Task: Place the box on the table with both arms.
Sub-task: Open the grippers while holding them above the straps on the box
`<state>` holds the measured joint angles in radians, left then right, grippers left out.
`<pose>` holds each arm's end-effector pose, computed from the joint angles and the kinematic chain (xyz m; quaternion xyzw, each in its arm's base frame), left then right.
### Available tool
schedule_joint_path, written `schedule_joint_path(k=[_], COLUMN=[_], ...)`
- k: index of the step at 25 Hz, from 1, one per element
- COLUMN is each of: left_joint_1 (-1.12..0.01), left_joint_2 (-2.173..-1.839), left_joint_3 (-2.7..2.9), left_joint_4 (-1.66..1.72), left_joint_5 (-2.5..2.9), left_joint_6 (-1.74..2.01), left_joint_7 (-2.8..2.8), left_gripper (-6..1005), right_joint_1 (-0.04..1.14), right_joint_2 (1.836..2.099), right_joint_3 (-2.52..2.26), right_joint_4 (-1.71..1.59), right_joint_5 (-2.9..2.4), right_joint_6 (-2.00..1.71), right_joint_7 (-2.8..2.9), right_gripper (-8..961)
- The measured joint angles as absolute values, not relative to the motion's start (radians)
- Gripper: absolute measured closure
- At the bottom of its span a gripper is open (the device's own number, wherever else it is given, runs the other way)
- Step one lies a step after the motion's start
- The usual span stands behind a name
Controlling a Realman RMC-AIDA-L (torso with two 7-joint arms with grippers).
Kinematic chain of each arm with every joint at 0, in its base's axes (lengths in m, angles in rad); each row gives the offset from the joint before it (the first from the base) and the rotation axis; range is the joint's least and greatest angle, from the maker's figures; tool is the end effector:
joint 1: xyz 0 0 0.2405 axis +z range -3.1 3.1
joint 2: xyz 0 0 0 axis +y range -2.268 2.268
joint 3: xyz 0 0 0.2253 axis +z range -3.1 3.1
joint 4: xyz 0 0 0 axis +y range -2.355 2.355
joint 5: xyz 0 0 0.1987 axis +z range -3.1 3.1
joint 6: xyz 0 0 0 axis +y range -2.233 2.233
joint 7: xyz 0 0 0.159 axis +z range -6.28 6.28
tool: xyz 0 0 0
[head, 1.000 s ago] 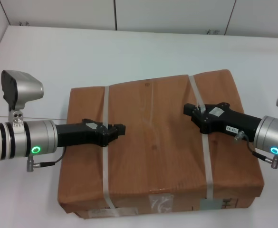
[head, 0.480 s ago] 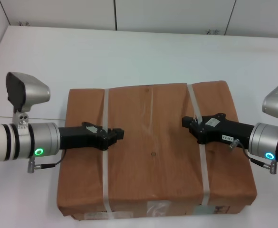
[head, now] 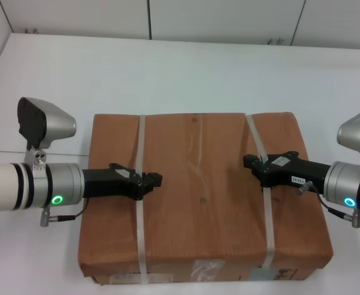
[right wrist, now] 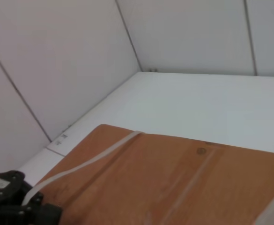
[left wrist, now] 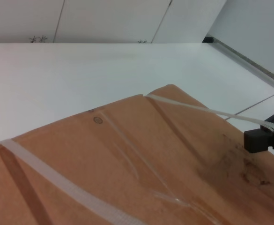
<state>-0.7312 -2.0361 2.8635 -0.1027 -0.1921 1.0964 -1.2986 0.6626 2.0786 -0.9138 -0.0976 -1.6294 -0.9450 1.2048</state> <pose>-0.2684 0.3163 -0.0762 -0.9021 -0.3748 -0.1460 0.1562 0.2631 0.3260 -0.0885 -0.8850 0.3700 0.1757 0.2213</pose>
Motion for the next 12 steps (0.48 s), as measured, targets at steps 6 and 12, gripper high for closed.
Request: schedule_joint_path(k=[6, 12], left_joint_1=[-0.720, -0.719], left_joint_2=[-2.037, -2.037], left_joint_3=[2.862, 2.860], left_joint_4=[-0.096, -0.095], left_joint_5=[-0.200, -0.200], left_joint_6=[1.096, 1.095], left_joint_7=[-1.291, -1.261], left_gripper=[952, 941], right_joint_1=[0.662, 0.662], right_joint_2=[2.078, 2.078], right_joint_3=[-0.915, -0.904], right_joint_4=[-0.097, -0.097], right_joint_5=[-1.627, -1.622], right_joint_6=[-0.937, -0.884], right_joint_7=[1.249, 1.283], right_gripper=[927, 836])
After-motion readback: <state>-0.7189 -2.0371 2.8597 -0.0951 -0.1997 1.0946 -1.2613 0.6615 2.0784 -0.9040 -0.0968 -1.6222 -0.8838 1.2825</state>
